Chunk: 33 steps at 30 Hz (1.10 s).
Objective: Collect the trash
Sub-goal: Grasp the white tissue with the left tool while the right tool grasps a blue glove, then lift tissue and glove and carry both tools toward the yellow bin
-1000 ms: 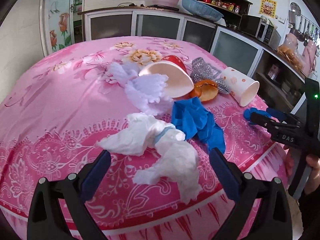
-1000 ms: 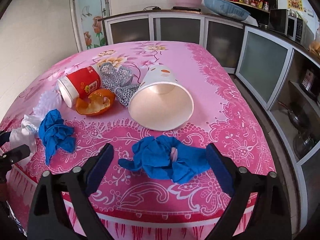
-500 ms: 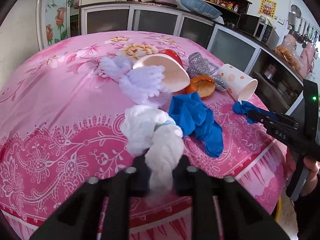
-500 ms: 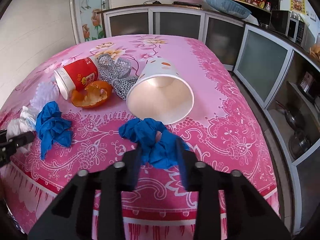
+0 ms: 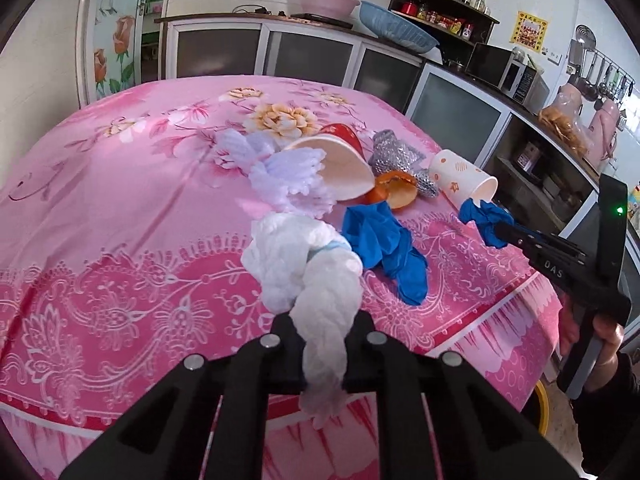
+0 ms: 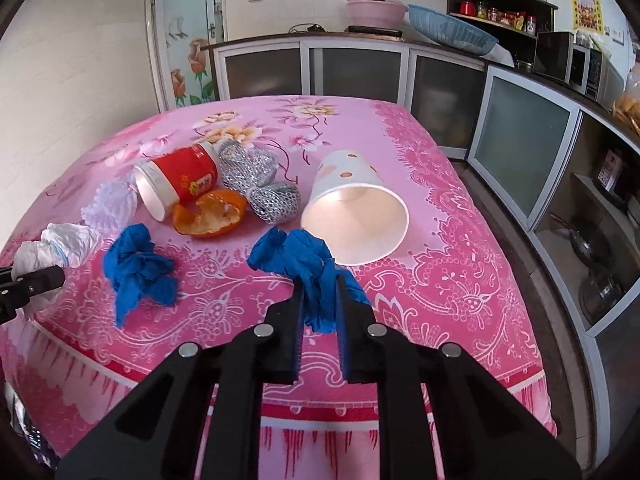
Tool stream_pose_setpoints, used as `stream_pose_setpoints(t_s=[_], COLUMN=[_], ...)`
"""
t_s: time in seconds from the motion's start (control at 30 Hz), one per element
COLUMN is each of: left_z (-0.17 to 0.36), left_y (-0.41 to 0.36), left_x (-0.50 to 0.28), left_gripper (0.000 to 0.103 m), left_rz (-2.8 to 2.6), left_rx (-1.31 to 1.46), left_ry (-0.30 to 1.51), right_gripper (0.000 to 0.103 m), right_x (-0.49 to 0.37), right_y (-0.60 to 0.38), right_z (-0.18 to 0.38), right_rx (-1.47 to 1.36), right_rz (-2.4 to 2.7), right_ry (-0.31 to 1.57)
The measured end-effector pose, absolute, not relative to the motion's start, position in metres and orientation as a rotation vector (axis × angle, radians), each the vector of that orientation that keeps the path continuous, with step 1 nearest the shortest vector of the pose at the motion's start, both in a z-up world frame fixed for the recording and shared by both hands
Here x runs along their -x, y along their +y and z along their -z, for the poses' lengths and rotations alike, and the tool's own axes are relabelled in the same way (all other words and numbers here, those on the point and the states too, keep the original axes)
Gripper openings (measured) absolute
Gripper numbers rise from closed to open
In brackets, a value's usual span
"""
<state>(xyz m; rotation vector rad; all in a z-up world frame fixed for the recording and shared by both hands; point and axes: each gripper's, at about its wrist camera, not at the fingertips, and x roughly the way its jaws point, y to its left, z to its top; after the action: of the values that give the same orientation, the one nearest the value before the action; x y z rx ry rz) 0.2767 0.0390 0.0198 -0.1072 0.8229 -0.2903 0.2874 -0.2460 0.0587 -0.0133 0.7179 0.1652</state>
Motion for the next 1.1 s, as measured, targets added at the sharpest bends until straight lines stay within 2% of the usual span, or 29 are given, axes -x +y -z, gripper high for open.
stream_pose_setpoints(t_s=[0.67,1.1], left_z=[-0.035,-0.041], left_y=[0.073,0.085], left_x=[-0.242,-0.248], left_gripper=[0.010,0.010], left_rz=[0.262,0.252], left_rx=[0.065,0.086], left_ry=[0.784,0.740], right_gripper=[0.013,0.013], right_x=[-0.250,-0.241], right_y=[-0.259,-0.274], right_z=[-0.078,-0.088], right_rx=[-0.005,-0.030], right_rz=[-0.165,-0.144], right_ry=[0.671,0.644])
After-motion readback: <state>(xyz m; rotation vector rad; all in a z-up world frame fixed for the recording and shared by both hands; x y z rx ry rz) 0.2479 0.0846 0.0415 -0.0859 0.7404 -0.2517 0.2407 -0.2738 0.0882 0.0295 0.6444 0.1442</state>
